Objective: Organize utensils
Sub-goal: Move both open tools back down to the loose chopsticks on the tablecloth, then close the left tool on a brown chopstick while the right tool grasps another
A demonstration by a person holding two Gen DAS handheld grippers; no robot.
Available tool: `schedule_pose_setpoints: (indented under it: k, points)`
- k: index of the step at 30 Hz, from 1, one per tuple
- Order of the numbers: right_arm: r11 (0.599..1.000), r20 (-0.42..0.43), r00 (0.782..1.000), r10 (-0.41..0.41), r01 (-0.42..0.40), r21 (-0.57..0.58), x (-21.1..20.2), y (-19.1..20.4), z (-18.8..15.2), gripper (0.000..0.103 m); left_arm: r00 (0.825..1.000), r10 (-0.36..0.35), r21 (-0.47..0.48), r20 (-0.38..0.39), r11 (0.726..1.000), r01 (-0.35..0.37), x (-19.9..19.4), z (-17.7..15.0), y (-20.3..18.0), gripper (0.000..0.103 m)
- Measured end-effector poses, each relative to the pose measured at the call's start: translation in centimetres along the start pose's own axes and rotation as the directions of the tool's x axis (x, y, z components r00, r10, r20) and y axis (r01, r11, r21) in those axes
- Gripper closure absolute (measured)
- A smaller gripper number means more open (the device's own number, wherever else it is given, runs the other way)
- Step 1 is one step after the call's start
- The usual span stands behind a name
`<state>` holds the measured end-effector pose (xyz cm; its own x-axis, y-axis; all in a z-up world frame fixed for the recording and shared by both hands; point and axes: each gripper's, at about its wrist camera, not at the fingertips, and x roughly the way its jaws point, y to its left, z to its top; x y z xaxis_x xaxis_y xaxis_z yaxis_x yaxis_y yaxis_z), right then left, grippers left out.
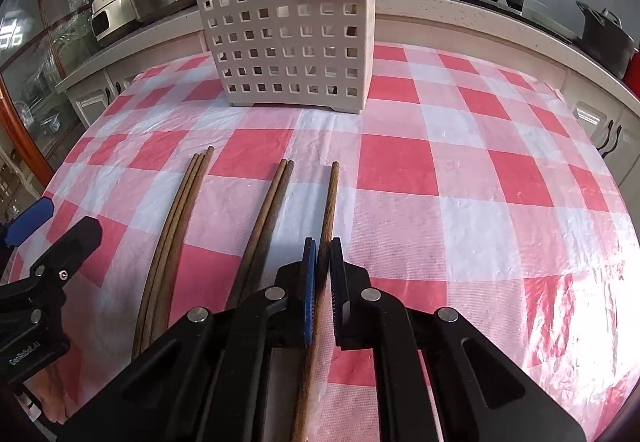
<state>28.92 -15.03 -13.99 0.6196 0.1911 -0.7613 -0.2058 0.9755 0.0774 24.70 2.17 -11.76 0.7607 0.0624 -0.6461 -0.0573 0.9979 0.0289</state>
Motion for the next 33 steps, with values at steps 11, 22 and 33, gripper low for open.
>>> schedule_pose_setpoints:
  k: [11,22,33]
  points:
    - [0.998,0.0,0.999,0.054,-0.054,0.024,-0.2,-0.9,-0.2,0.096,0.989,-0.027,-0.072,-0.144,0.997,0.017,3.7,0.4,-0.8,0.029]
    - [0.994,0.002,0.995,0.098,-0.097,0.058,-0.2,-1.6,-0.2,0.096,0.985,-0.003,-0.099,-0.175,0.995,-0.015,4.7,0.6,-1.6,0.029]
    - [0.994,0.0,0.995,0.101,-0.101,0.049,-0.3,-1.5,-0.2,0.096,0.985,0.013,-0.019,-0.169,1.0,-0.017,5.1,1.1,-3.4,0.069]
